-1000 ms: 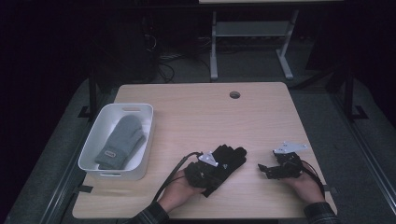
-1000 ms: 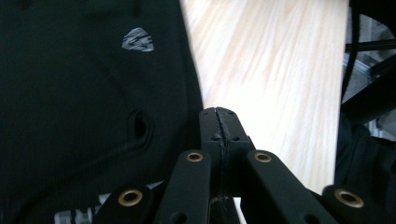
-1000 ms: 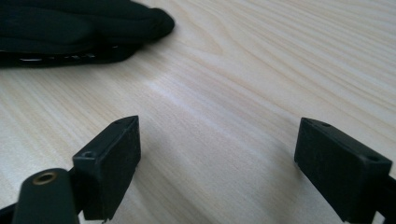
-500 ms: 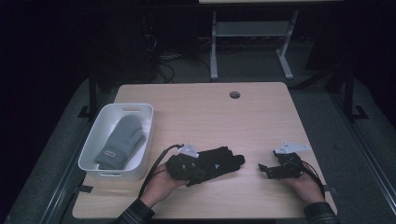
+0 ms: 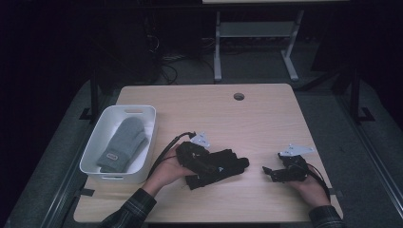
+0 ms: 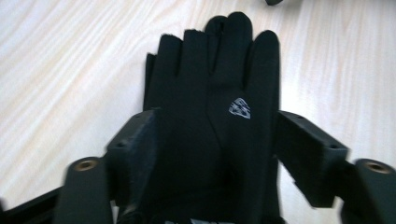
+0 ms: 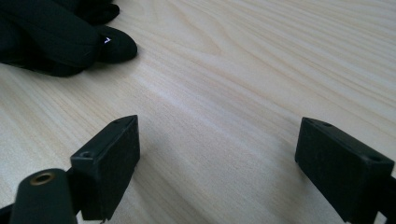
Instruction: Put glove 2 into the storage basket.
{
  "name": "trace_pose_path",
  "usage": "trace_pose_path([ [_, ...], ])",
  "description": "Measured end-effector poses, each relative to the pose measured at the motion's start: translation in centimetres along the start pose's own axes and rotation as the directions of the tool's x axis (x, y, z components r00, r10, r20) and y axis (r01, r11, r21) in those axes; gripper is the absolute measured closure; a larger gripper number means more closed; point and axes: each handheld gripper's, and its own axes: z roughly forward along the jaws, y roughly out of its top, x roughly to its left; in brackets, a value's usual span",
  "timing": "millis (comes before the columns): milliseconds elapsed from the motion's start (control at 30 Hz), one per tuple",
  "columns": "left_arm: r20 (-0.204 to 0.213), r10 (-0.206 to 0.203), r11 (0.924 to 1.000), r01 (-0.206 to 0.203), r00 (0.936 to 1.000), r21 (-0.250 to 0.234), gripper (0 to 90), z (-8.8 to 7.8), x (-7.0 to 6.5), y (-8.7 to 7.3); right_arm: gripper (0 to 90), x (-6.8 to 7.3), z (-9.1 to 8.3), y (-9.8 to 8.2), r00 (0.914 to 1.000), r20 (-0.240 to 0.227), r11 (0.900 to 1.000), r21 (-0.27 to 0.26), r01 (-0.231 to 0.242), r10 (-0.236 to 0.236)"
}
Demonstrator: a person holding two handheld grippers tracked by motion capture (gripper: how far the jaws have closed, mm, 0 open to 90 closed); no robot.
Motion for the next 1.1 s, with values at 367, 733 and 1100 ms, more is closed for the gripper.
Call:
trace_pose_path([
  [367, -0.018, 0.005, 0.9995, -0.004, 0.9998, 0.030, 18.4, 2.5, 0.5, 0.4, 13.8, 0.0, 0.0, 0.0, 1.0000, 0.001, 1.000, 0.000, -0.001, 0.001],
  [733, -0.026, 0.023, 0.9947, -0.020, 0.9994, 0.101, 16.9, 4.4, 0.3, -0.2, 13.8, 0.0, 0.0, 0.0, 1.0000, 0.002, 1.000, 0.000, -0.002, 0.002],
  [1100, -0.020, 0.033, 0.9949, -0.031, 0.9993, 0.096, 17.5, 4.7, 0.5, -0.6, 13.8, 0.0, 0.0, 0.0, 1.0000, 0.002, 1.000, 0.000, -0.002, 0.002],
])
